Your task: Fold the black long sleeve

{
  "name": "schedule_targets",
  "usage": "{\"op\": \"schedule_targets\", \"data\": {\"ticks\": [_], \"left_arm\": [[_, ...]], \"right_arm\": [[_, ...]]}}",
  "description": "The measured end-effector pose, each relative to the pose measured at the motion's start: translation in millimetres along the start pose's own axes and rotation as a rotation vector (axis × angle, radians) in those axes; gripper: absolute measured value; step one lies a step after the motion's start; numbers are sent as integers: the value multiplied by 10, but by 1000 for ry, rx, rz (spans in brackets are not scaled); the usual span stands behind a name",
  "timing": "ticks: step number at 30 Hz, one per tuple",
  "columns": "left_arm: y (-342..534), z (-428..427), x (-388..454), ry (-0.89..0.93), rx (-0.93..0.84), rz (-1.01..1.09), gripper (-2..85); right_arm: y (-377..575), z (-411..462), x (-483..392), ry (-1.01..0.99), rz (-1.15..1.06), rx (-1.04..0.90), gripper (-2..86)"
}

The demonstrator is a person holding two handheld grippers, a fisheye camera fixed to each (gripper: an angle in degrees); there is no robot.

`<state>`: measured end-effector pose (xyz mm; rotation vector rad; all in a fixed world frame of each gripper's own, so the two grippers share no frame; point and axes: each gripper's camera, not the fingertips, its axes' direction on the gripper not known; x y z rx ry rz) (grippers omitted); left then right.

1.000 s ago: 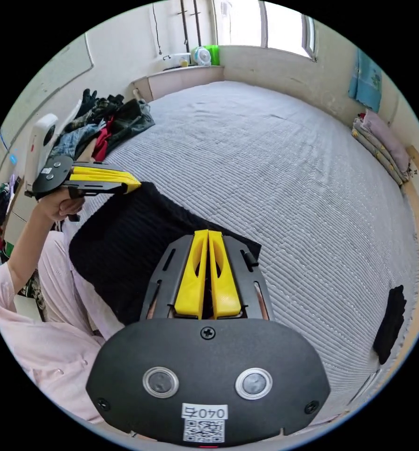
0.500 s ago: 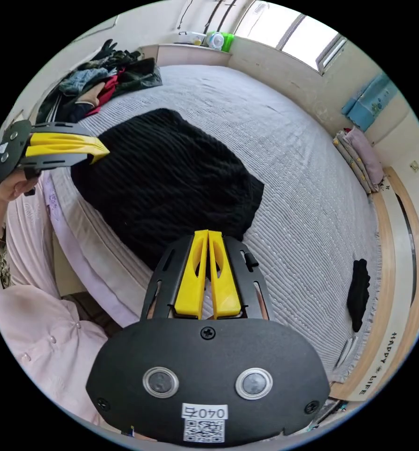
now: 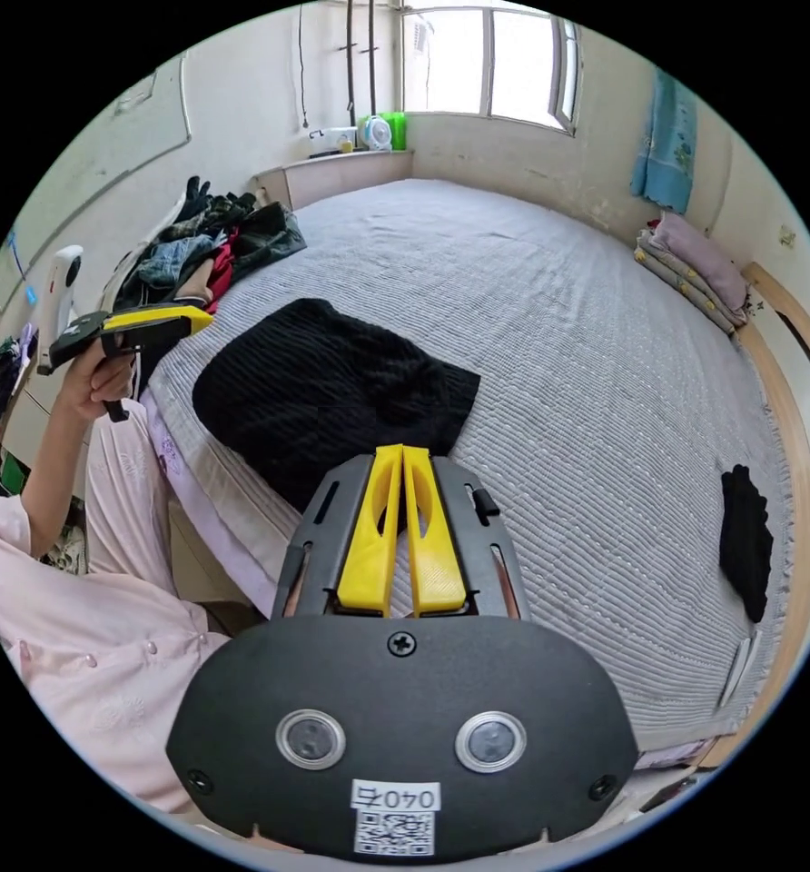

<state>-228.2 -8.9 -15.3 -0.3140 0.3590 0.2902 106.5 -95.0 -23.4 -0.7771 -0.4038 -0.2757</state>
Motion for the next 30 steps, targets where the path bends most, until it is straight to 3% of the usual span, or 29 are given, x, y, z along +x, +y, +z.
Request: {"op": "schedule_targets", "data": {"ticks": [6, 8, 11, 14, 19, 23, 30], "left_arm": [[-29, 545, 240, -215, -113, 6, 23], [19, 792, 156, -174, -195, -37, 22], [0, 509, -20, -95, -64, -162, 9], [-28, 132, -129, -183, 77, -204, -2], [-113, 373, -348, -65, -59, -272, 34], [-182, 458, -412, 1, -71, -332, 116], [-363, 588, -519, 67, -115, -352, 152]], "right_arm": [[25, 150, 192, -18, 51, -4, 52], [45, 199, 238, 8, 51, -22, 67], [65, 215, 348, 20, 54, -36, 80], [85, 235, 532, -1, 87, -31, 94], [65, 461, 914, -152, 198, -40, 135], [18, 682, 1123, -144, 261, -70, 153], [-26, 919, 1279, -165, 283, -98, 158]]}}
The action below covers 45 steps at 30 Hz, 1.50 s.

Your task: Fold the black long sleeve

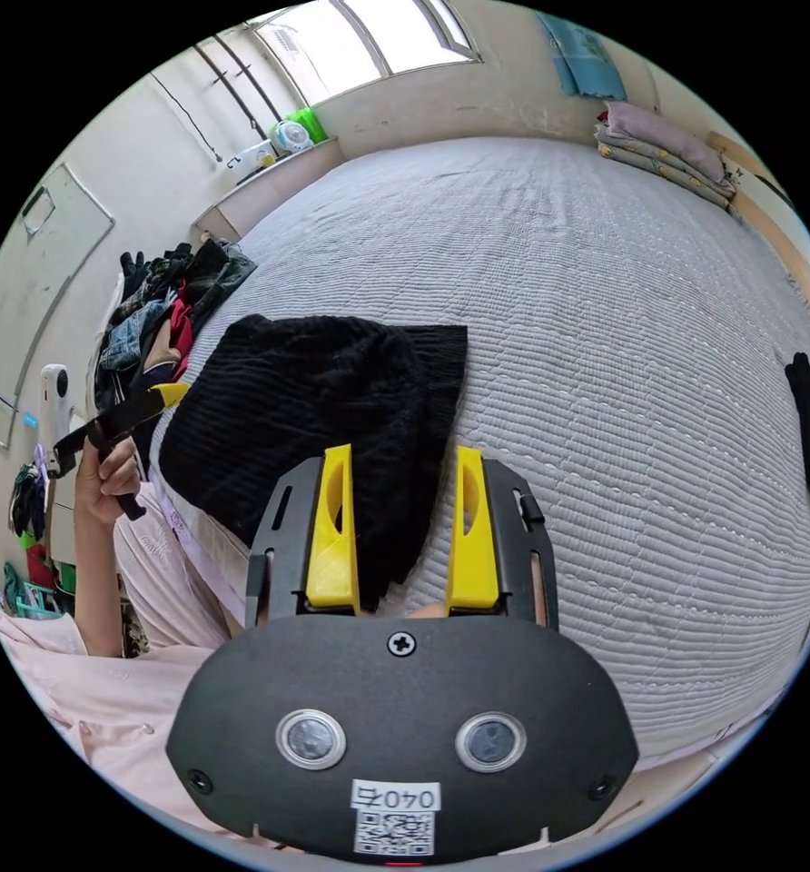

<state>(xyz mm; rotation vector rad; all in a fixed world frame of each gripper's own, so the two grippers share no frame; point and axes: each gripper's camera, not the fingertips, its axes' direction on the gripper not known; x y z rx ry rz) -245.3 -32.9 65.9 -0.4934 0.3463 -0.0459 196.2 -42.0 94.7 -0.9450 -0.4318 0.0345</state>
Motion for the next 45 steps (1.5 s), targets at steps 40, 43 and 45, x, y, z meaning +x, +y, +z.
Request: {"op": "schedule_targets", "data": {"ticks": [40, 43, 45], "left_arm": [[-1213, -235, 1002, 162, -63, 211, 33], [-1349, -199, 1469, 155, -78, 303, 33], [-1480, -56, 1894, 164, -100, 364, 33]], "right_arm": [[200, -200, 493, -204, 6, 49, 46], [328, -430, 573, -129, -13, 76, 46], [437, -578, 712, -92, -4, 96, 46]]}}
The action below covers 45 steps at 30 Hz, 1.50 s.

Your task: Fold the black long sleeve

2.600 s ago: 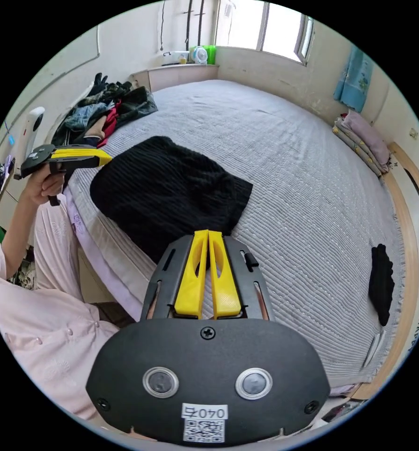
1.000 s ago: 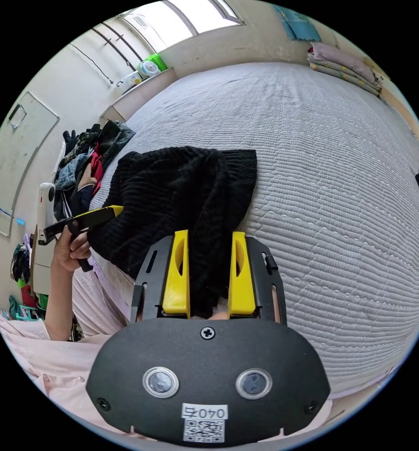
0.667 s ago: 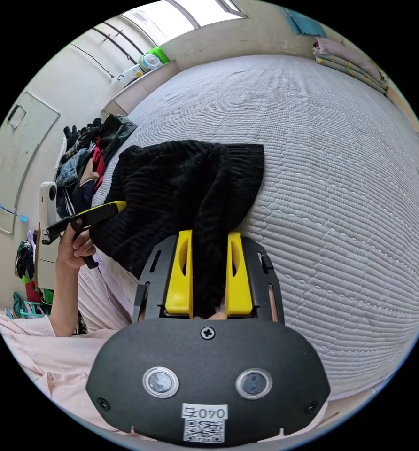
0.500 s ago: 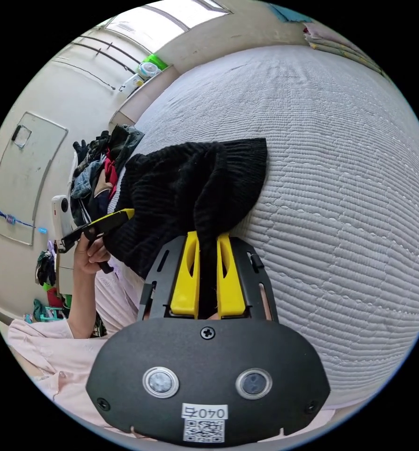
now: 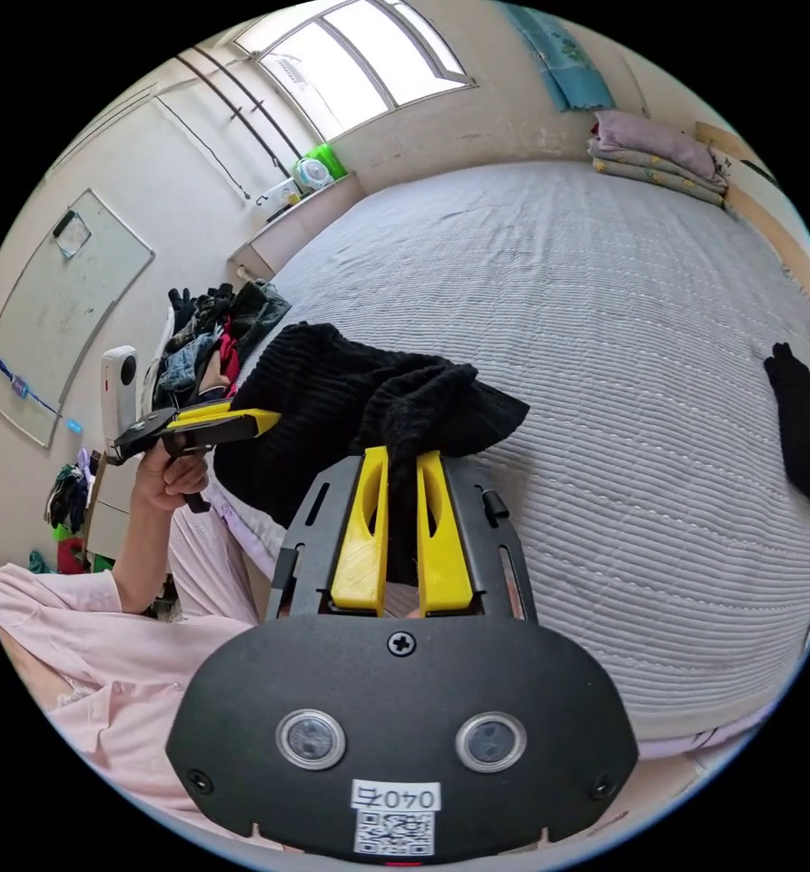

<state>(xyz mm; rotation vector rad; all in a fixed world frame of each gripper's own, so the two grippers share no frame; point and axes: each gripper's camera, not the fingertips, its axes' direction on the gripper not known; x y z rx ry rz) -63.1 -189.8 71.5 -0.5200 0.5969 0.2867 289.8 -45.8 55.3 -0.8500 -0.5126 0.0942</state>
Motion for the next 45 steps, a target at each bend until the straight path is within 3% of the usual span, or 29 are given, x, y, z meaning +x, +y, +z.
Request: {"op": "schedule_targets", "data": {"ticks": [5, 9, 14, 17, 21, 22, 25, 28, 34, 38, 41, 45], "left_arm": [[-745, 500, 858, 65, -3, 142, 33], [-1522, 857, 1721, 133, 104, 241, 35], [-2338, 1452, 2486, 226, 205, 227, 39], [-2711, 2139, 2715, 292, 156, 129, 45], [-2752, 3367, 2647, 286, -141, -75, 75], [-2709, 3385, 2590, 319, -101, -91, 77], [-2530, 3202, 2430, 470, 19, -76, 79], [-2279, 2748, 2315, 469, 183, 43, 43], [-1502, 1942, 2136, 410, 325, 254, -7], [-709, 1420, 2097, 194, 436, 424, -9], [-165, 1064, 2117, 24, 470, 568, -9], [423, 605, 1944, -144, 493, 535, -8]], "right_arm": [[159, -699, 644, 169, 69, 68, 46], [24, -1356, 1071, 360, 89, 135, 47], [-316, -2023, 1821, 639, 139, 154, 51], [-399, -2010, 2458, 692, 232, 140, 61], [-275, -1563, 3315, 619, 472, 6, 119], [-163, -1440, 3423, 630, 525, 2, 124], [92, -1314, 3242, 764, 501, 91, 108], [247, -1192, 2789, 865, 366, 144, 5], [317, -649, 1679, 664, 21, 246, -9], [288, -34, 1700, 651, 14, 163, -10], [162, -207, 1531, 668, 170, 140, -10], [241, -524, 508, 640, -44, 351, -10]]}}
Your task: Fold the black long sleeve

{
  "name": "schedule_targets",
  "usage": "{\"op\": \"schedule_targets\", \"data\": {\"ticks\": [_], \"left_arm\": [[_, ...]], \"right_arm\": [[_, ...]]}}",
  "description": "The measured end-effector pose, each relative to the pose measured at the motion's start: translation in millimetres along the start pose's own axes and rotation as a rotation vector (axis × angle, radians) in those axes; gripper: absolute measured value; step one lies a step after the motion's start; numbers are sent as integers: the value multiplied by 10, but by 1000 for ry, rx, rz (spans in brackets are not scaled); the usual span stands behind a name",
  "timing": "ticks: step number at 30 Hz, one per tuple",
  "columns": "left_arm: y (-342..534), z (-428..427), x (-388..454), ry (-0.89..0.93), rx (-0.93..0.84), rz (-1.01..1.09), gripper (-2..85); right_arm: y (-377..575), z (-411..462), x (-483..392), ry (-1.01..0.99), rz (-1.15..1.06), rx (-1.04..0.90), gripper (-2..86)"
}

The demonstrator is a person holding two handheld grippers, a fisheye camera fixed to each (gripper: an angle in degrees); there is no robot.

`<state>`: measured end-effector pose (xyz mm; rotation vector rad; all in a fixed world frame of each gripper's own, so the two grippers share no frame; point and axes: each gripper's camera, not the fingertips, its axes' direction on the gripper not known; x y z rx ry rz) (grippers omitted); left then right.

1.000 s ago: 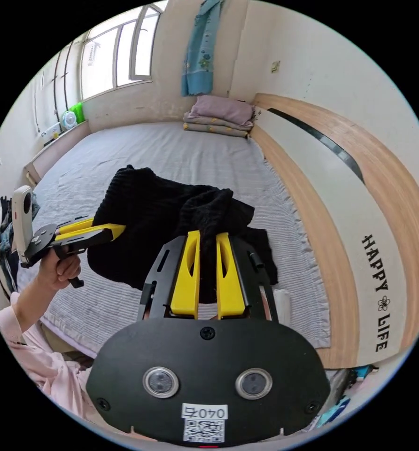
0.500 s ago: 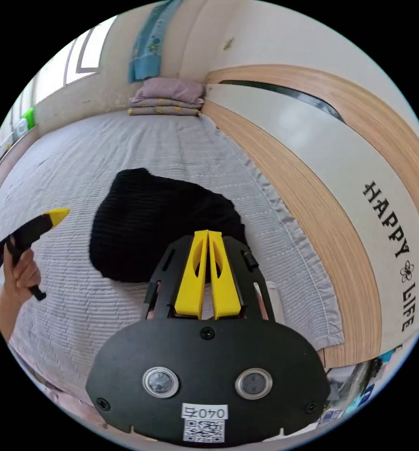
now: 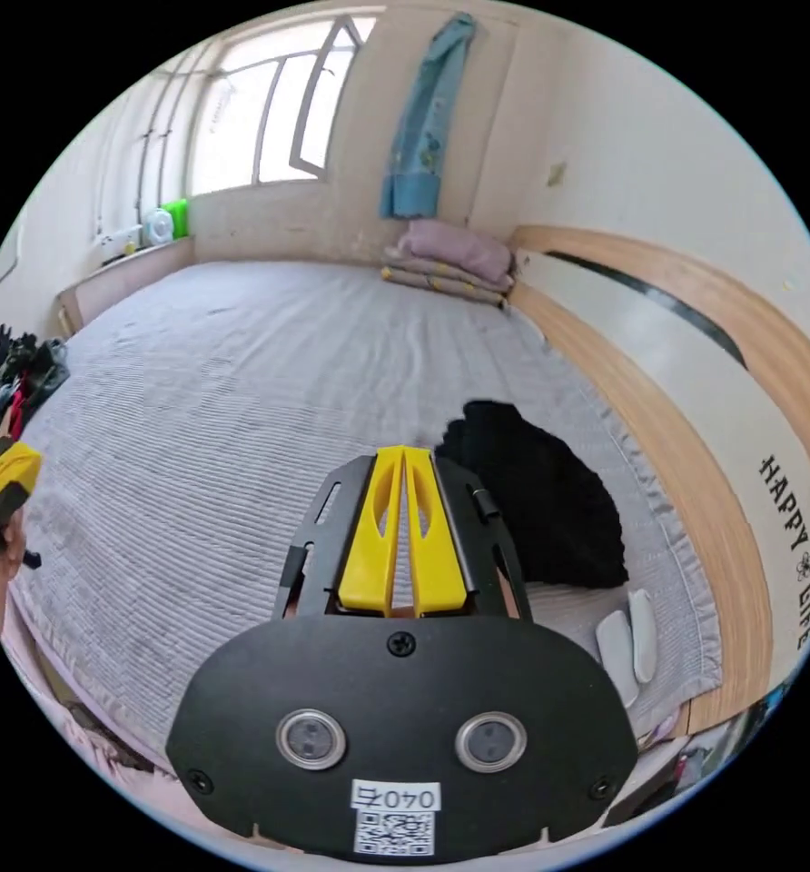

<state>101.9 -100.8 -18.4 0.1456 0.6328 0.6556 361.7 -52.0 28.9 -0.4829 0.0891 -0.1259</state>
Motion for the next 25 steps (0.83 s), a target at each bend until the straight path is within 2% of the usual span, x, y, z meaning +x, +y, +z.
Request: {"op": "schedule_targets", "data": {"ticks": [5, 8, 13, 15, 21, 25], "left_arm": [[509, -636, -165, -20, -61, -154, -4], [851, -1021, -221, -102, -82, -221, 10], [1334, -1634, -242, -179, -78, -229, 2], [1572, -1894, -215, -335, -87, -237, -7], [2161, -2322, -286, -520, -191, -271, -9], [2562, -2695, -617, -614, -234, -386, -9]], "right_arm": [[229, -995, -1301, -308, -121, 190, -10], [369, -1227, -1997, -413, -113, 192, -10], [387, -1548, -2987, -441, -97, 193, -10], [351, -1668, -3291, -433, -99, 206, -10], [178, -1923, -4161, -490, -203, 188, -10], [-125, -1999, -4536, -650, -298, 143, -10]]}}
